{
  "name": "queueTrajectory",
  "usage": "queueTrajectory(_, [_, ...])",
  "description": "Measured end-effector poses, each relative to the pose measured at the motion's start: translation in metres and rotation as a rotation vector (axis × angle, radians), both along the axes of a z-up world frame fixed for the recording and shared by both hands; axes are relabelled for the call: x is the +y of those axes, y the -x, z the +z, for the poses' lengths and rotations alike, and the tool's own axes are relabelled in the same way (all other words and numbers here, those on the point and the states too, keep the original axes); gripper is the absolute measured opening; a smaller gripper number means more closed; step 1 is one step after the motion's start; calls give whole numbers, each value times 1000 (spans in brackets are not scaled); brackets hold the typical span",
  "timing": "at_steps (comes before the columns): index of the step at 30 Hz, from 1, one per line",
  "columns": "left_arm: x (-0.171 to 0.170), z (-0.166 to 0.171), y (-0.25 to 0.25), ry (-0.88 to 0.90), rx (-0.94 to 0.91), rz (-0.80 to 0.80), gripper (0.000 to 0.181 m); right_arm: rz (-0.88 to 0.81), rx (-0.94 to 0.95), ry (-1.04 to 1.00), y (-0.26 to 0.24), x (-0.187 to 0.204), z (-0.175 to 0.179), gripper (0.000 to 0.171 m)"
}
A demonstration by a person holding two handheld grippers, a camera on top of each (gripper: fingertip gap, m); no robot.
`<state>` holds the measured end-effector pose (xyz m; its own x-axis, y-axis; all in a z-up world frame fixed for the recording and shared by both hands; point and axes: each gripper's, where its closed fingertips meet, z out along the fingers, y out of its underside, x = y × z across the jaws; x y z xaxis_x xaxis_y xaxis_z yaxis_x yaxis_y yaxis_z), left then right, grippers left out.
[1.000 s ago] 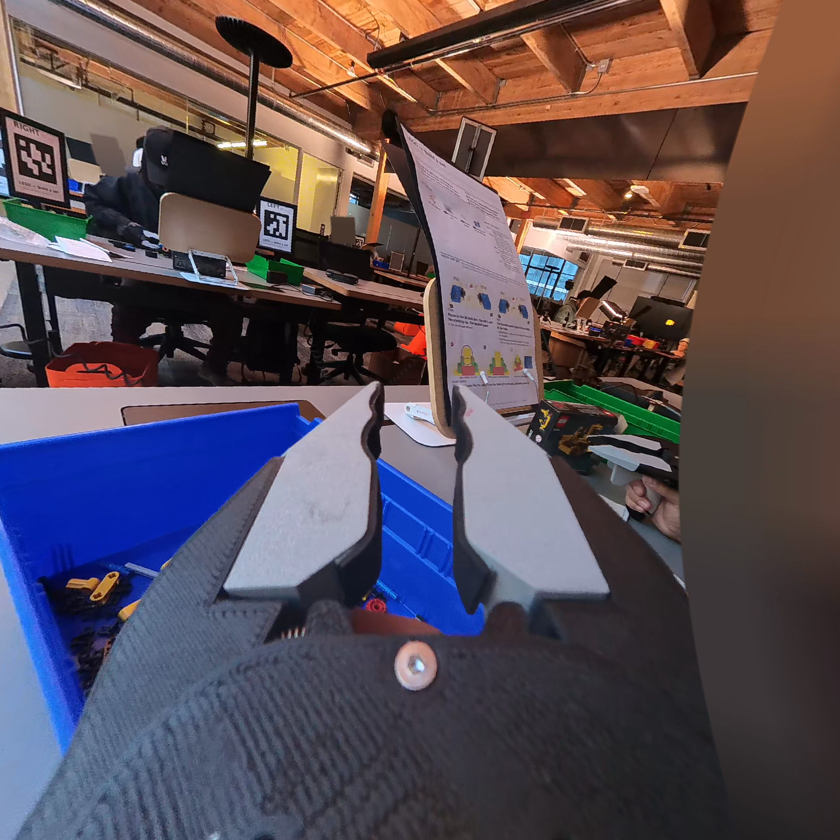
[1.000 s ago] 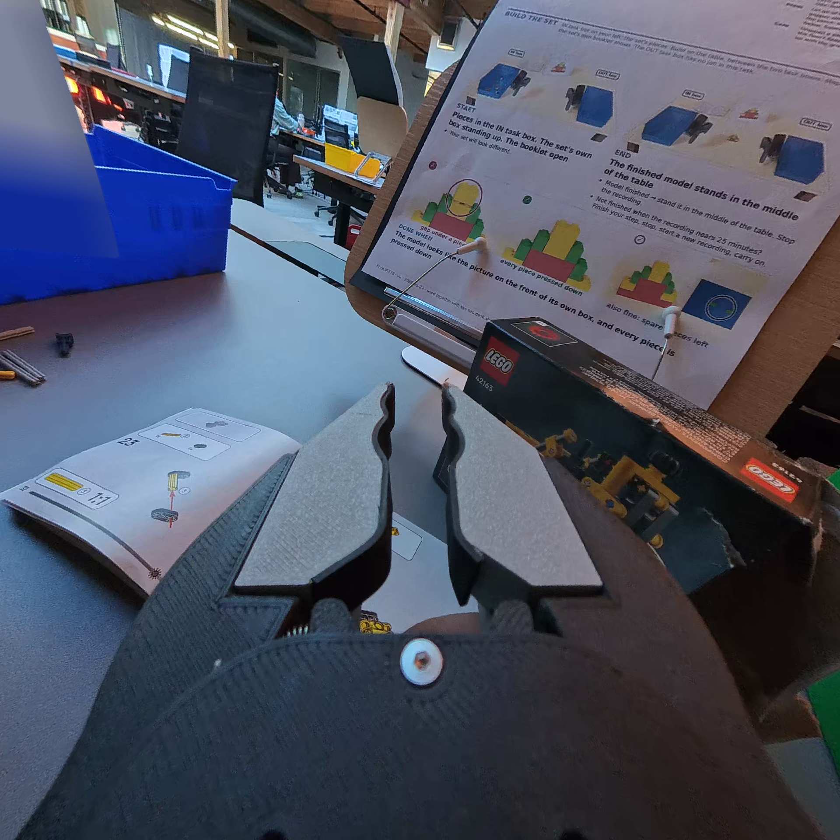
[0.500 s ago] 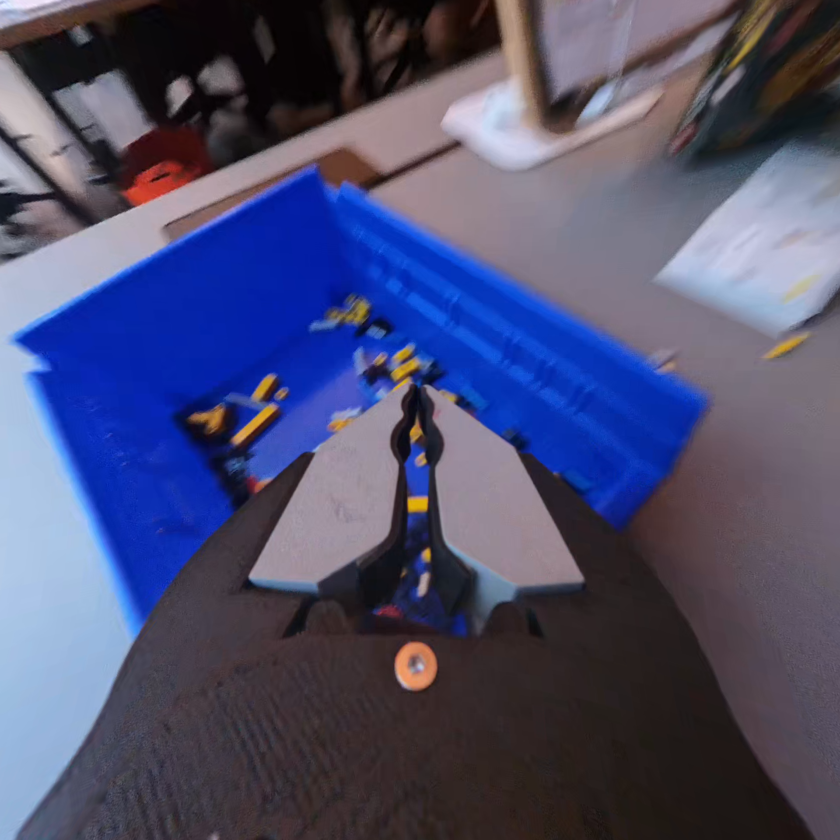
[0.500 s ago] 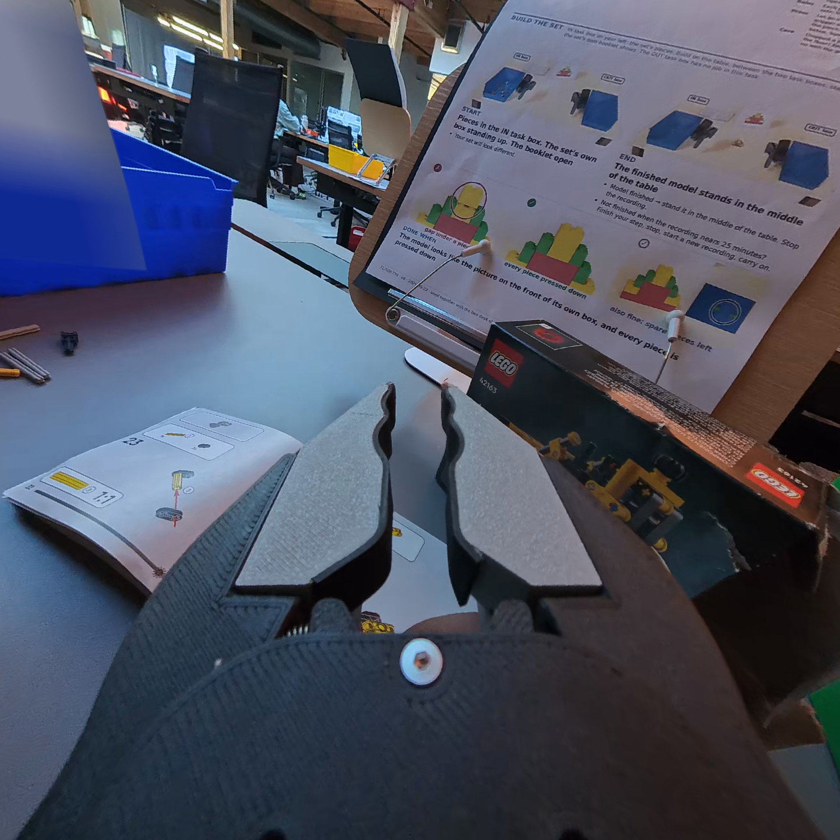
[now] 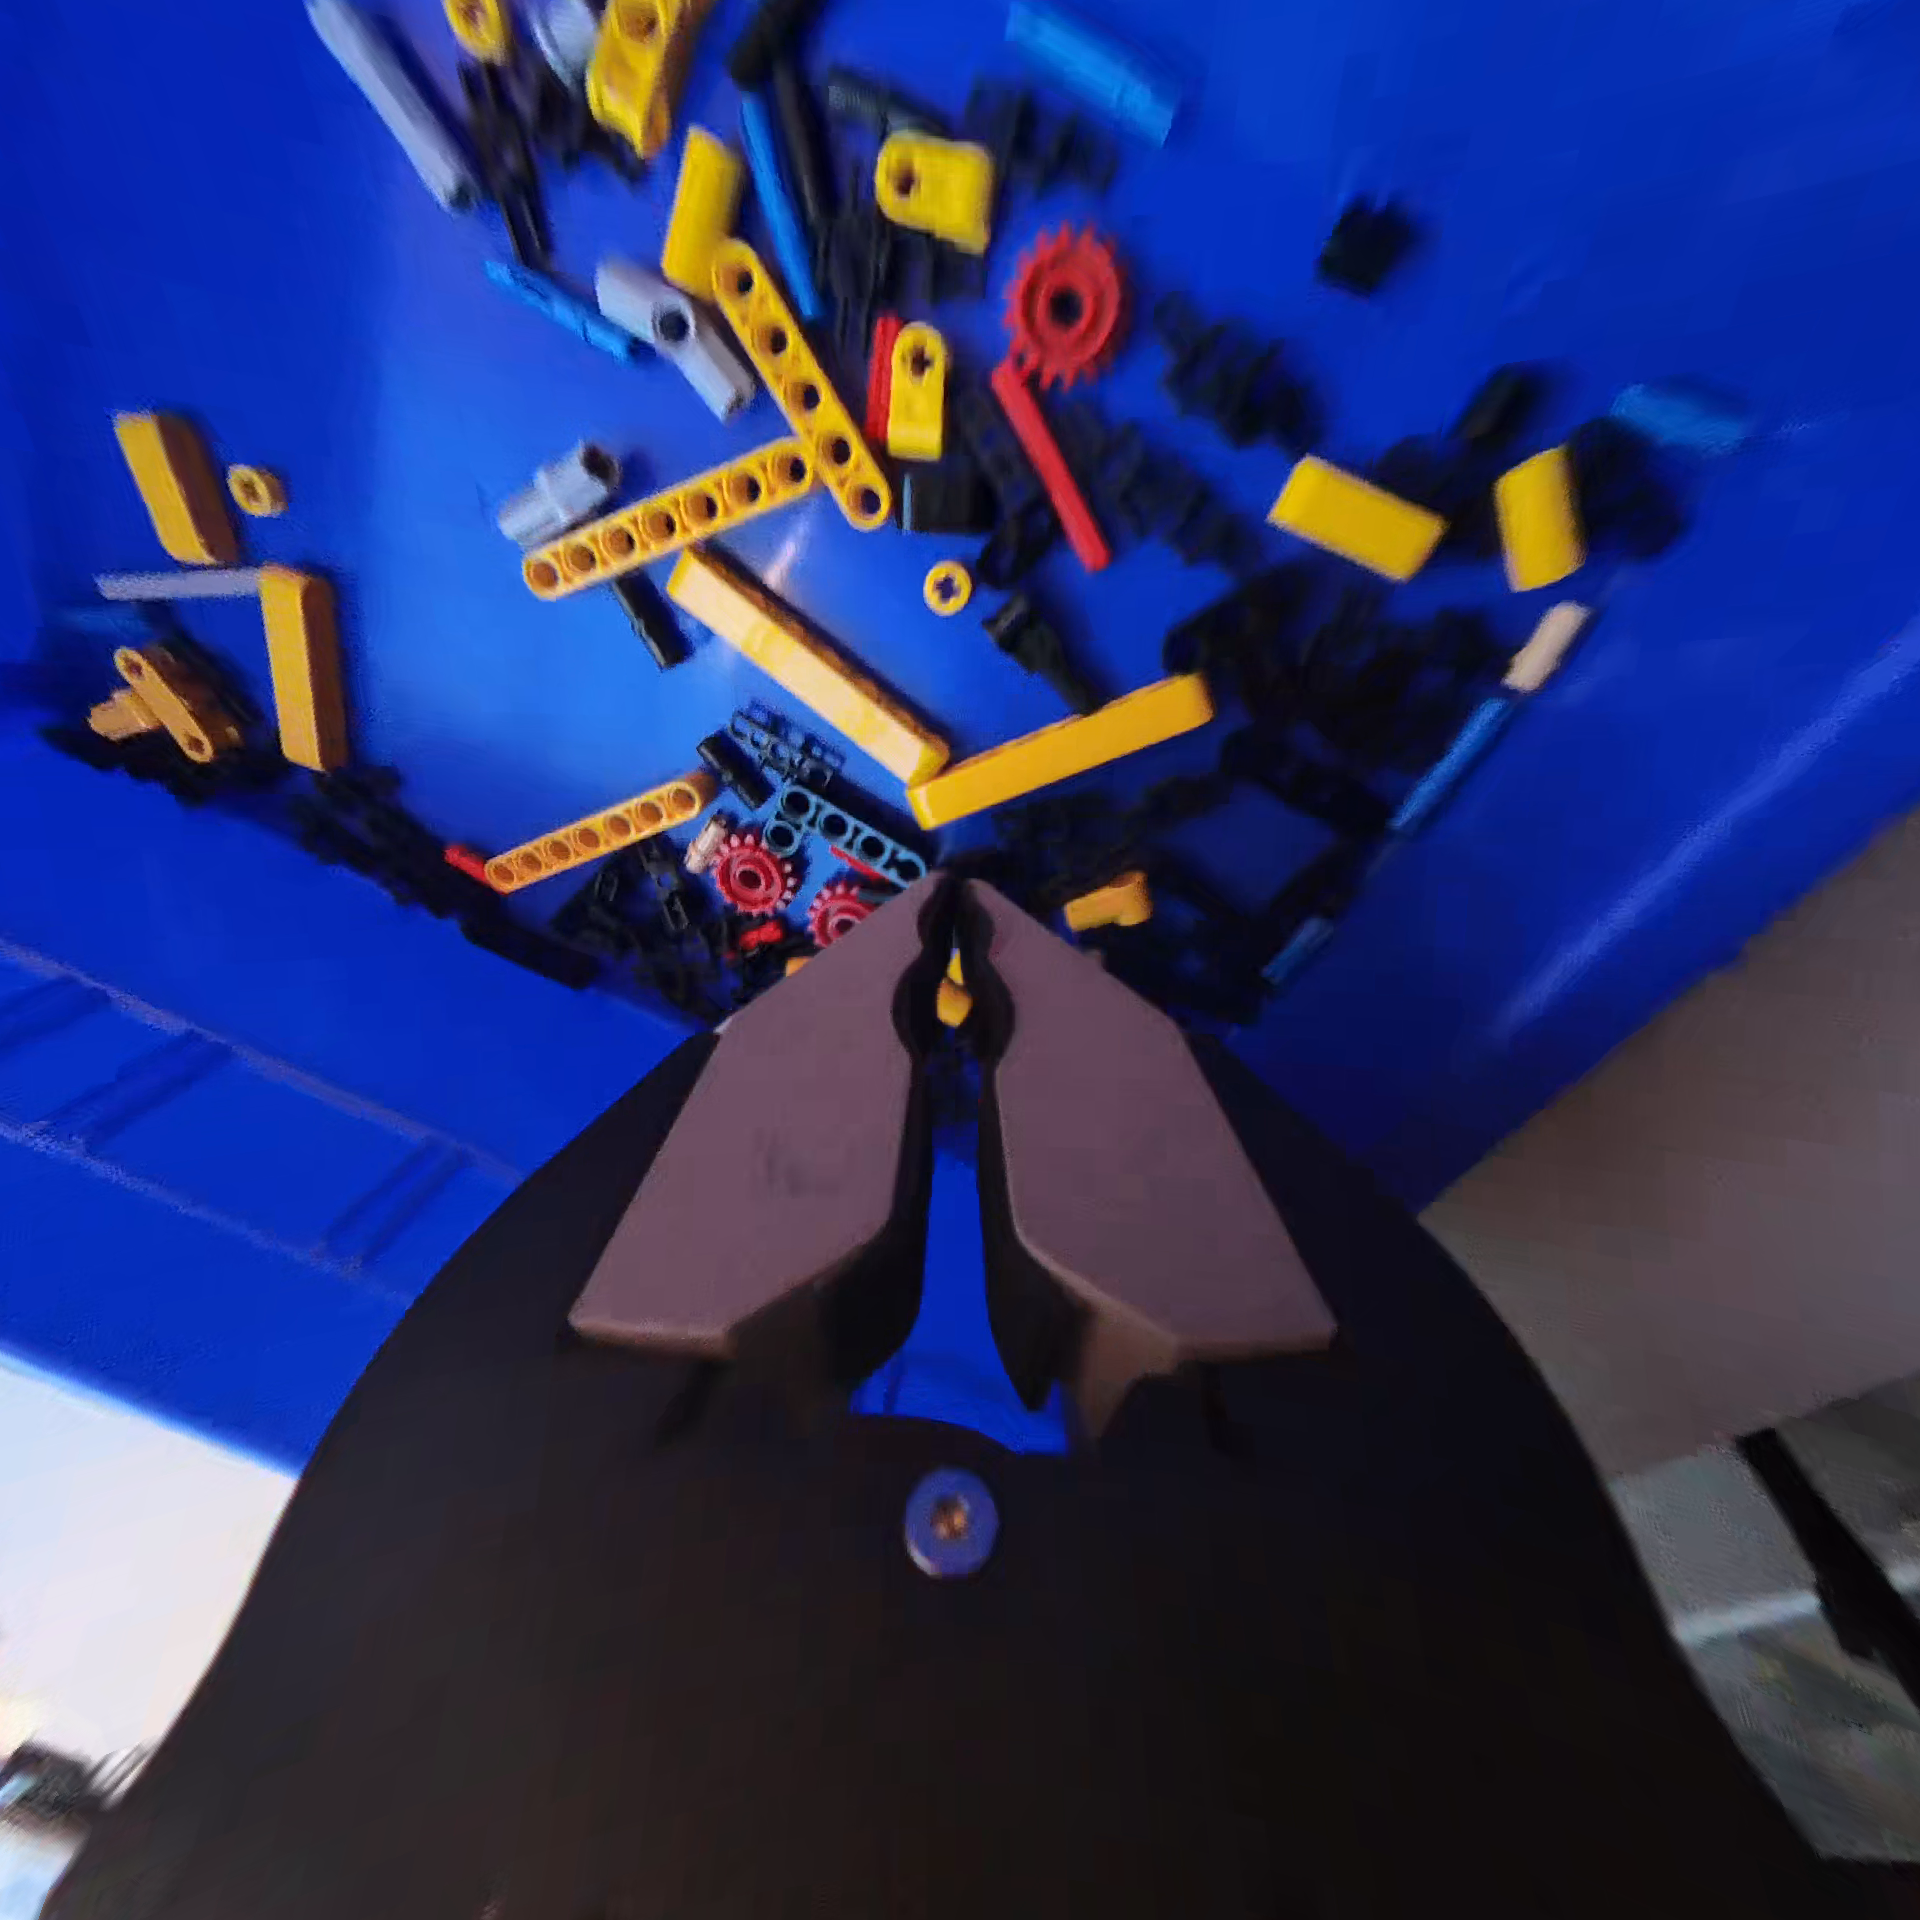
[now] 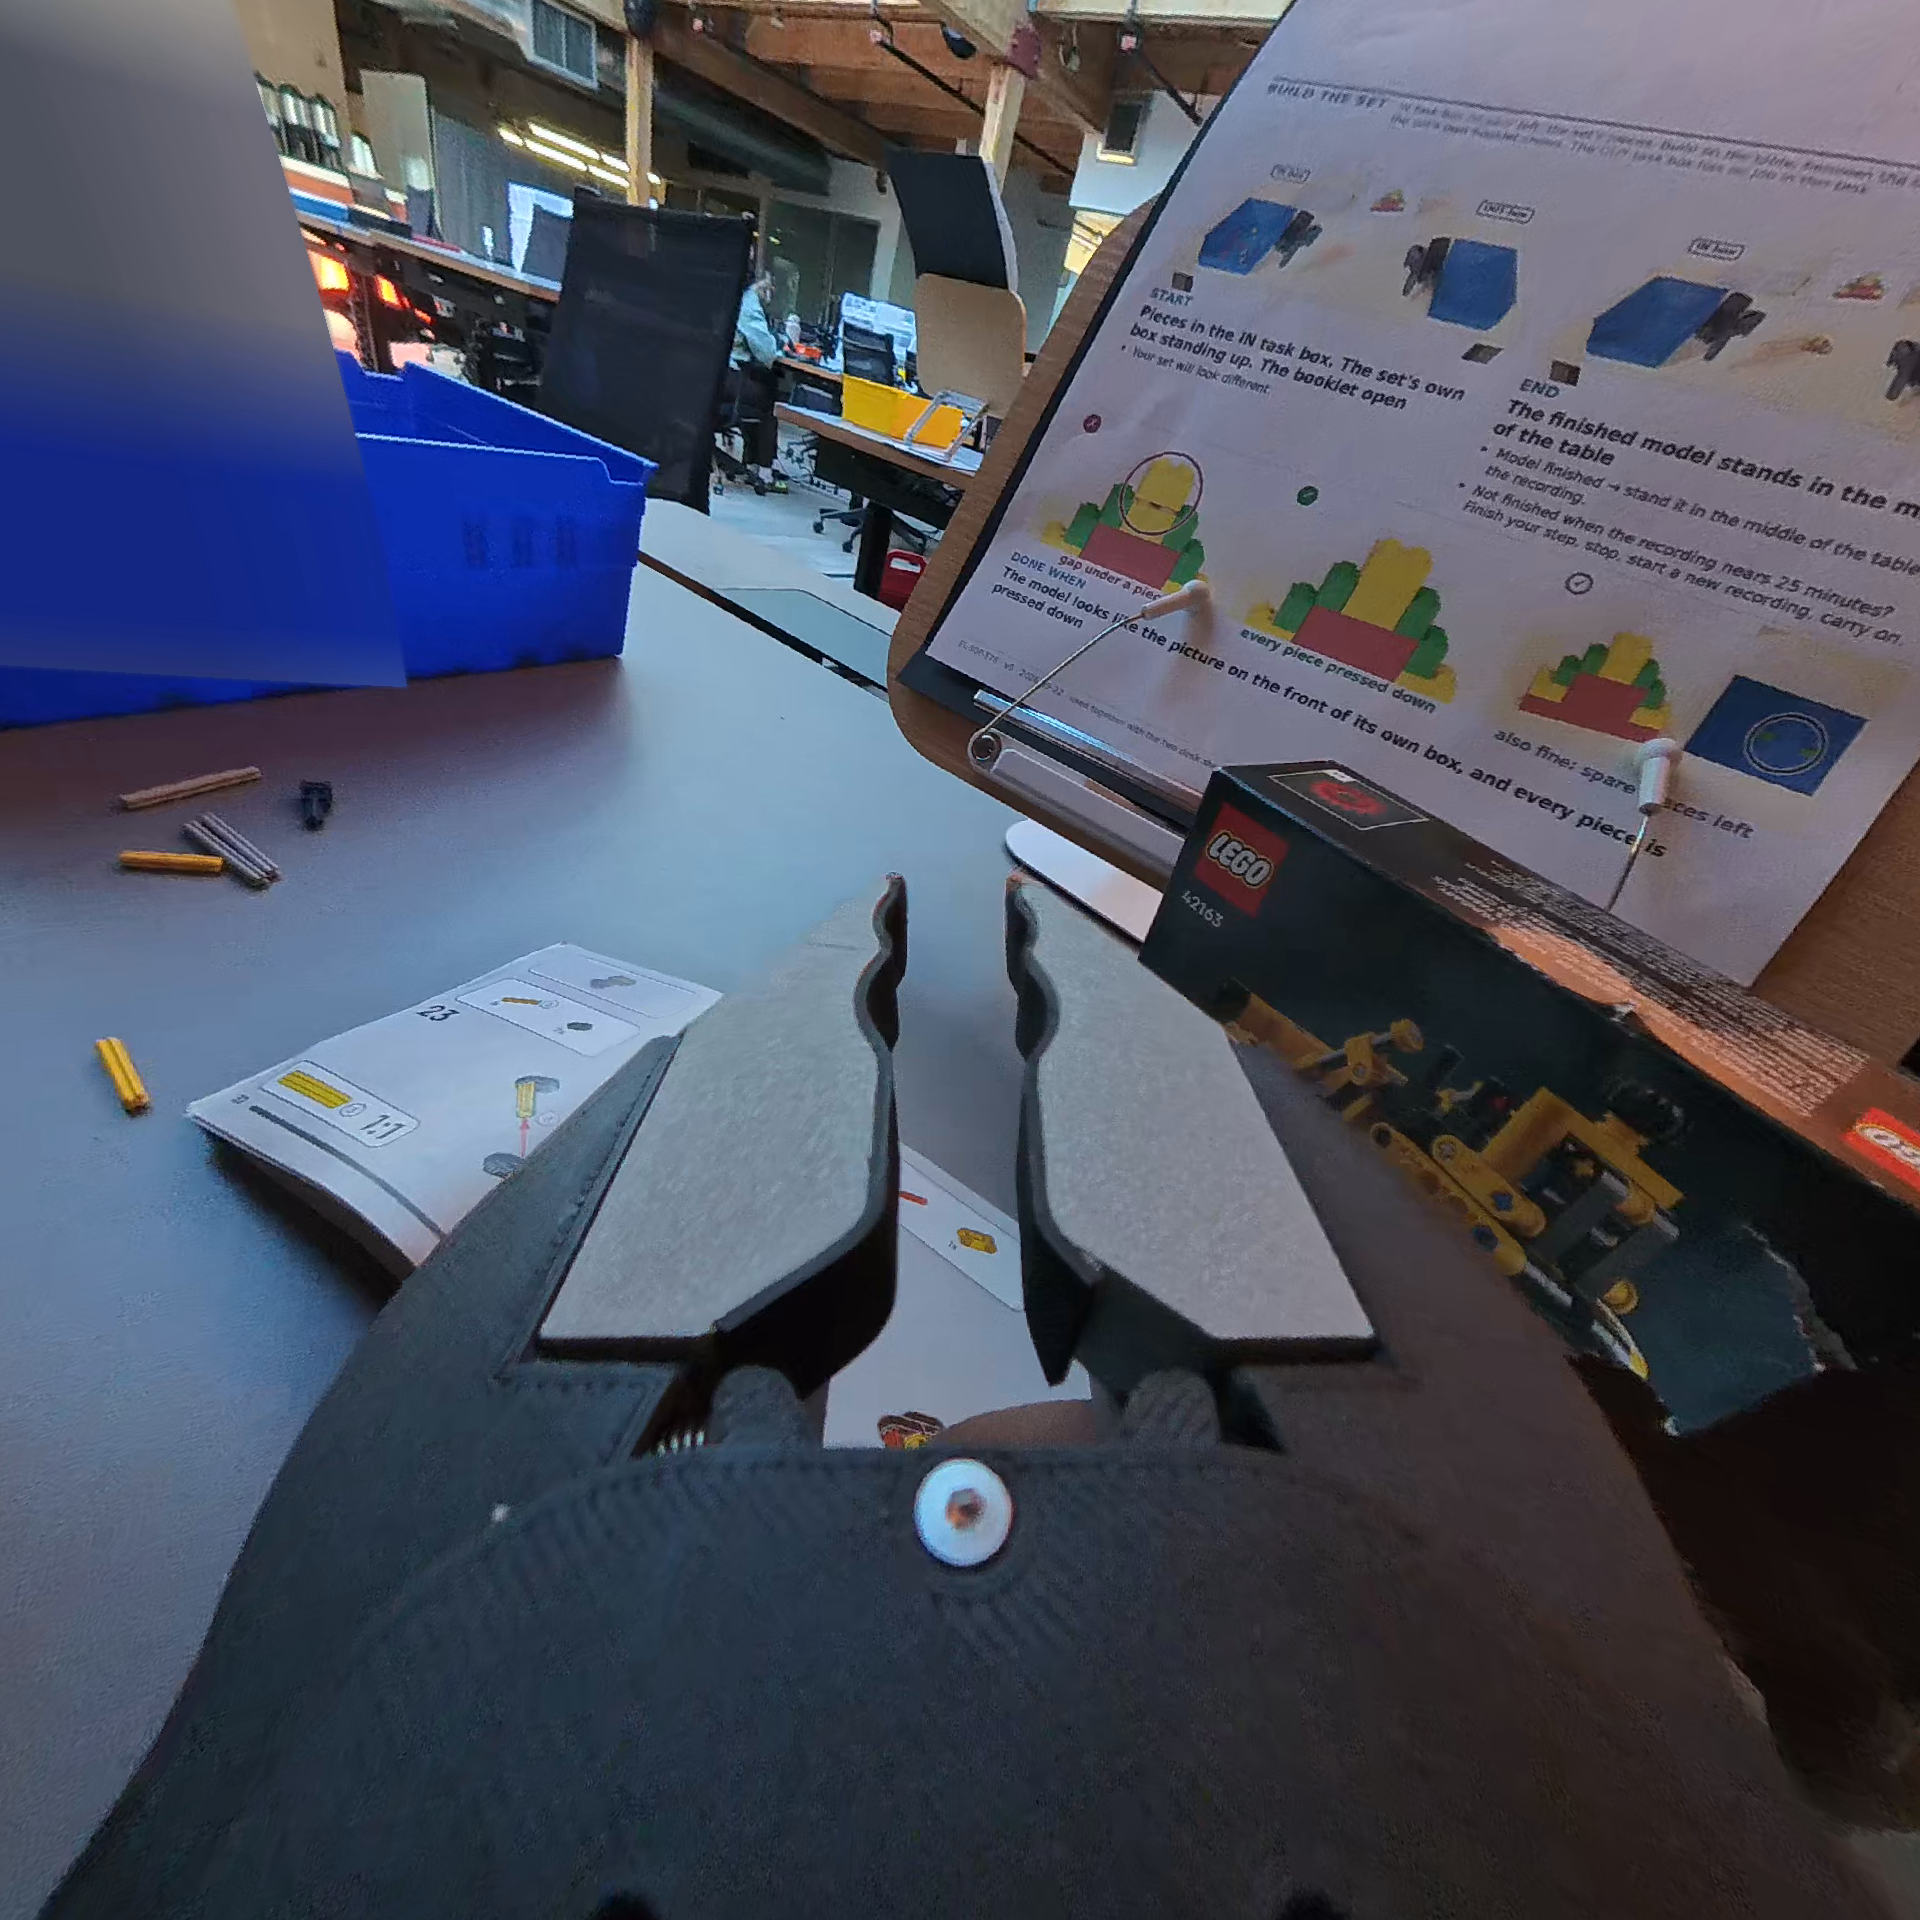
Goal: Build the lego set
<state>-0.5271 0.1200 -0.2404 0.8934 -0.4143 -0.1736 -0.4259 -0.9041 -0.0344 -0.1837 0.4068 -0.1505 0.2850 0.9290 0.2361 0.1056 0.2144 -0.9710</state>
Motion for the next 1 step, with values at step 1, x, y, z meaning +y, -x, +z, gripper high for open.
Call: queueTrajectory(1, [-3,-3,4,36,29,-17,0,8,2,3,0,-1,0,16])
